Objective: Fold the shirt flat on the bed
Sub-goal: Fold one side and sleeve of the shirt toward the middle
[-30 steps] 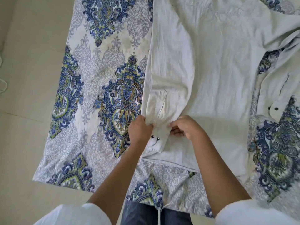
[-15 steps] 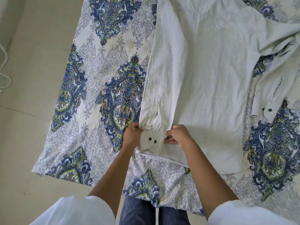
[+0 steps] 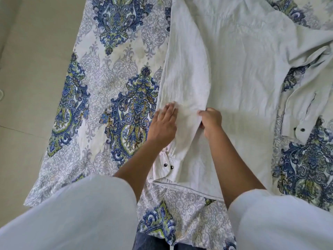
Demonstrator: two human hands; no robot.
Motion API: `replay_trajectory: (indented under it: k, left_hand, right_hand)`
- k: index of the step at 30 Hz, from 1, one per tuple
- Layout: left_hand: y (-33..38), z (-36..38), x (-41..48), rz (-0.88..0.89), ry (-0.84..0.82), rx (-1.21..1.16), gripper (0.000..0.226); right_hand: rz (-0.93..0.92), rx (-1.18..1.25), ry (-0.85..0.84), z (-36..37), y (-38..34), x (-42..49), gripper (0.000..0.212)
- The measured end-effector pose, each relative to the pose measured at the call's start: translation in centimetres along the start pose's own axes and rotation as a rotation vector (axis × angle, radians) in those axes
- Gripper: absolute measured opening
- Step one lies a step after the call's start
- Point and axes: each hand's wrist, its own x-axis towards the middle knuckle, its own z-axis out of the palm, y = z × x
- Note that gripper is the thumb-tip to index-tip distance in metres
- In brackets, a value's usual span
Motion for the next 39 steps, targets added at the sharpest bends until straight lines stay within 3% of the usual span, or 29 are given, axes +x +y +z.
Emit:
replay_trajectory:
  k: [2, 4, 6, 8, 13, 15, 17, 19, 20, 22, 24, 26, 30, 33, 39]
  left_hand:
    - [-1.1, 0.8, 0.5, 0.031, -0.054, 0.064, 0.06]
    - [-1.5, 1.0, 0.8, 0.05, -0.031, 0.057, 0.061]
    - [-1.6, 0.8, 1.4, 0.091, 0.035, 0.054, 0.062]
    - [-2.1, 0.8, 2.3, 0.136, 0.057, 0.086, 0.062]
    - [-2.0, 0.4, 3.3, 0.111, 0.16, 0.086, 0.059]
    - [-1.4, -1.4, 5.4, 0.087, 0.247, 0.055, 0.054]
    - [-1.3, -3.5, 8.9, 0.121, 0.303, 0.06, 0.053]
    - [-1.9, -5.2, 12.4, 0.135, 0.21, 0.069, 0.058]
    - [-2.8, -5.4, 13.9, 0.106, 0.157, 0.07, 0.061]
    - [-4.7, -5.1, 15.5, 0.048, 0.105, 0.123, 0.065]
    - [-6.0, -4.6, 16.2, 0.076, 0.122, 0.152, 0.067]
    - [-6.2, -4.9, 16.9, 0.095, 0.181, 0.124, 0.065]
    - [-5.0, -8.4, 22.5, 0.157, 0.279, 0.09, 0.062]
    - [-6.3, -11.2, 28.0, 0.127, 0.177, 0.151, 0.058]
    - [-8.4, -14.3, 34.4, 0.074, 0.055, 0.23, 0.064]
  right_hand:
    - [0.104, 0.049, 0.023, -0.3, -0.2, 0.9, 0.017]
    - [0.121, 0.109, -0.012, -0.1, -0.9, 1.5, 0.005]
    - [0.067, 0.144, -0.047, 0.4, -2.1, 2.1, 0.029]
    - [-0.017, 0.139, -0.034, 0.9, -4.0, 2.8, 0.04]
    - [-0.018, 0.038, 0.13, 0.3, -7.2, 5.9, 0.007]
    - [-0.231, -0.279, 0.299, 0.8, -7.8, 6.2, 0.02]
    - [-0.743, -0.636, 0.454, 2.1, -8.0, 5.5, 0.038]
    - [-1.098, -0.872, 0.36, 4.0, -7.5, 6.4, 0.044]
    - [-1.142, -0.992, 0.283, 4.5, -7.1, 7.6, 0.045]
    - [-1.028, -1.168, 0.231, 4.0, -6.8, 9.7, 0.05]
    - [-0.877, -1.156, 0.318, 3.3, -7.2, 11.2, 0.057]
    - [-0.912, -1.061, 0.391, 3.9, -8.1, 11.0, 0.057]
    - [-1.135, -1.158, 0.283, 6.9, -8.9, 11.5, 0.052]
    - [-1.021, -1.214, 0.269, 7.2, -8.9, 12.8, 0.055]
    - [-0.993, -1.143, 0.296, 7.6, -9.0, 13.2, 0.059]
